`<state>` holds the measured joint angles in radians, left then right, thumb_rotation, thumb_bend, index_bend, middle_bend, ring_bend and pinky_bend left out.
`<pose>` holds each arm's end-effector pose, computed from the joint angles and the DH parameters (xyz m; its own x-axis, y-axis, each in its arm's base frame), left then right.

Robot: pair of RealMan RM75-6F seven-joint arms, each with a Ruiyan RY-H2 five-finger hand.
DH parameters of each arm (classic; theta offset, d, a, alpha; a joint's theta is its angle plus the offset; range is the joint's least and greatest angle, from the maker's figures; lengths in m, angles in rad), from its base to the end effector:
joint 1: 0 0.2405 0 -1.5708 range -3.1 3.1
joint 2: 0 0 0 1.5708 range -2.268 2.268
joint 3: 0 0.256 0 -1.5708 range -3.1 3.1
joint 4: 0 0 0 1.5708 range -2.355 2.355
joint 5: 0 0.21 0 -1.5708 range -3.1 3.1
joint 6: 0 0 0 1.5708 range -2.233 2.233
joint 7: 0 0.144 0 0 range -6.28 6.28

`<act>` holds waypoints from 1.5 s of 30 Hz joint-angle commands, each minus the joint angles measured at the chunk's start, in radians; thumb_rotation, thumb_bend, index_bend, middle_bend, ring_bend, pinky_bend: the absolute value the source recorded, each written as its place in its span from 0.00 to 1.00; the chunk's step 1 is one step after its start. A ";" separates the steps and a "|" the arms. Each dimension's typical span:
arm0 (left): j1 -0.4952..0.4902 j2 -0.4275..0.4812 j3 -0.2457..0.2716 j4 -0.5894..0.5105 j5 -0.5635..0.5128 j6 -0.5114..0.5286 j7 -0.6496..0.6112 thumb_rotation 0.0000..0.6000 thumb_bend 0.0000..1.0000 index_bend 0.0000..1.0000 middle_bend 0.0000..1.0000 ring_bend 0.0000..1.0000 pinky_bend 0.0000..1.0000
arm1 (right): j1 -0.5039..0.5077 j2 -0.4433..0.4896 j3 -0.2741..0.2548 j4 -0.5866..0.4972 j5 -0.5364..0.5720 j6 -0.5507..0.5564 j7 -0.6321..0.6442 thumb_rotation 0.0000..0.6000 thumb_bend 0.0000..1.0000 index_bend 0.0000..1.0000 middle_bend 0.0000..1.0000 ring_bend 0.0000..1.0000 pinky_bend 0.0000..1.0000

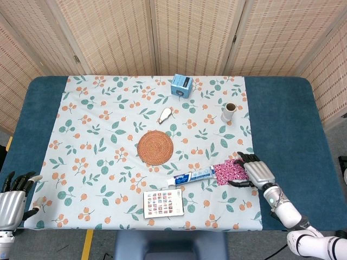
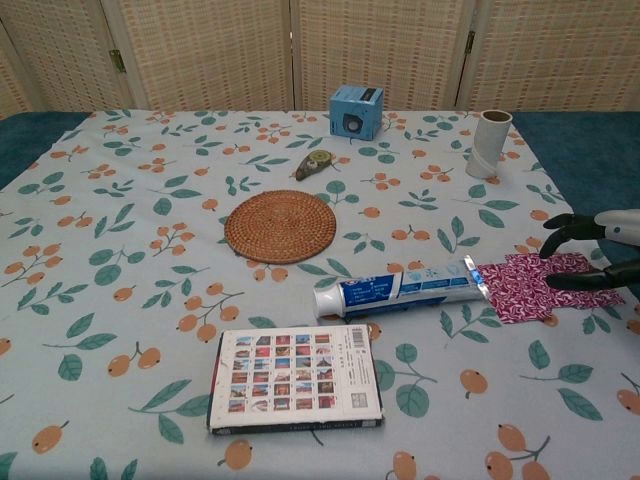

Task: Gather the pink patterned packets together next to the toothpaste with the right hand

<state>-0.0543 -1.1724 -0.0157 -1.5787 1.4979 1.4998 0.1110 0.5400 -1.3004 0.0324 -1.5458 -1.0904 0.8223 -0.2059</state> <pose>-0.3201 0.1643 0.1423 0.4779 0.0369 0.8776 0.8778 0.0185 -0.4787 -0.2746 -0.2852 0.0315 0.4204 -0.5193 0.7440 -0.9021 -0.1508 0.4044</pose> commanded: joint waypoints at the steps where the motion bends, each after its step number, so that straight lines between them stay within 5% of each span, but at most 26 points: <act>1: 0.001 0.001 0.000 -0.002 -0.001 0.000 0.000 1.00 0.43 0.27 0.20 0.20 0.00 | -0.001 0.002 -0.007 -0.009 -0.008 -0.003 0.002 0.23 0.22 0.21 0.02 0.00 0.00; 15: 0.000 -0.001 0.000 -0.009 0.007 0.004 0.008 1.00 0.43 0.27 0.20 0.20 0.00 | -0.099 0.067 -0.109 -0.090 -0.184 0.079 0.087 0.23 0.22 0.22 0.02 0.00 0.00; 45: 0.018 -0.011 0.003 0.027 -0.009 0.005 -0.031 1.00 0.43 0.27 0.20 0.20 0.00 | -0.046 -0.003 -0.039 -0.013 -0.102 0.022 0.026 0.23 0.22 0.22 0.02 0.00 0.00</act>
<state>-0.0368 -1.1832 -0.0122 -1.5520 1.4894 1.5053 0.0804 0.4915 -1.3013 -0.0089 -1.5614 -1.1951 0.8472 -0.1780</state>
